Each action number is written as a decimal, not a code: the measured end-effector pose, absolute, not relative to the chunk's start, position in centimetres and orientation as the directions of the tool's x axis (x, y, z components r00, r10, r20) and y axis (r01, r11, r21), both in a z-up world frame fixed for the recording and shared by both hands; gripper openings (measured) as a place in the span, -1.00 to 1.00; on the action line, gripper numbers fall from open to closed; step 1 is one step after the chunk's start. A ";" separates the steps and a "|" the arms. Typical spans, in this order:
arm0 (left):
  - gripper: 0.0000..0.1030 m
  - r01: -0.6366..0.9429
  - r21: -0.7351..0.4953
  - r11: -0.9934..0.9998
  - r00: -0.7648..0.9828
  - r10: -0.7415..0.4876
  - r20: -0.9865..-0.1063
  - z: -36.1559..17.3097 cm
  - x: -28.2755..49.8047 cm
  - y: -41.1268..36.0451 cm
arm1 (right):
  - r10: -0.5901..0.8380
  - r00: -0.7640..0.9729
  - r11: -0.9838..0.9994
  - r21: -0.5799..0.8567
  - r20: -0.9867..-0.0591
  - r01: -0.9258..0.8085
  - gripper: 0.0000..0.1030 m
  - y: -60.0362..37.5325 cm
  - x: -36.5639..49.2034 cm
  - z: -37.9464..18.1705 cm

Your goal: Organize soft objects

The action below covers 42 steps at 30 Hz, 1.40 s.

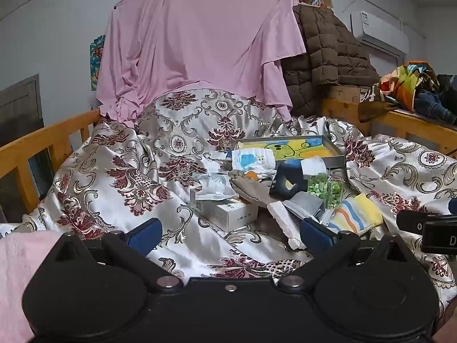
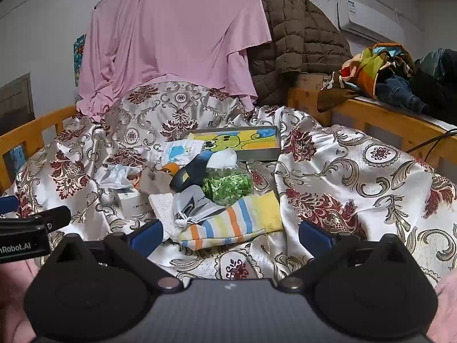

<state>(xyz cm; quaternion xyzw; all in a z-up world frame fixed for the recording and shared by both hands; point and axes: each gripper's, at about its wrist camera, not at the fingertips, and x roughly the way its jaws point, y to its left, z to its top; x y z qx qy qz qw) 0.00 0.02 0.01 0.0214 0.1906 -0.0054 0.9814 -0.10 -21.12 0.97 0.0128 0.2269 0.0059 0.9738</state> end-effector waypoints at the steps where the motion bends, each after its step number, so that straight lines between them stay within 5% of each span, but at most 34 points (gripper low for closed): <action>1: 0.99 0.019 0.041 0.999 0.928 -0.002 -0.374 0.0 0.0 0.0 | 0.018 0.896 1.000 0.028 -0.443 -0.007 0.99 -21.1 -0.1 1.0; 42: 0.99 0.019 0.041 0.999 0.926 -0.002 -0.378 0.0 0.0 0.0 | 0.028 0.901 0.999 0.049 -0.434 -0.008 0.99 -21.4 -0.2 0.9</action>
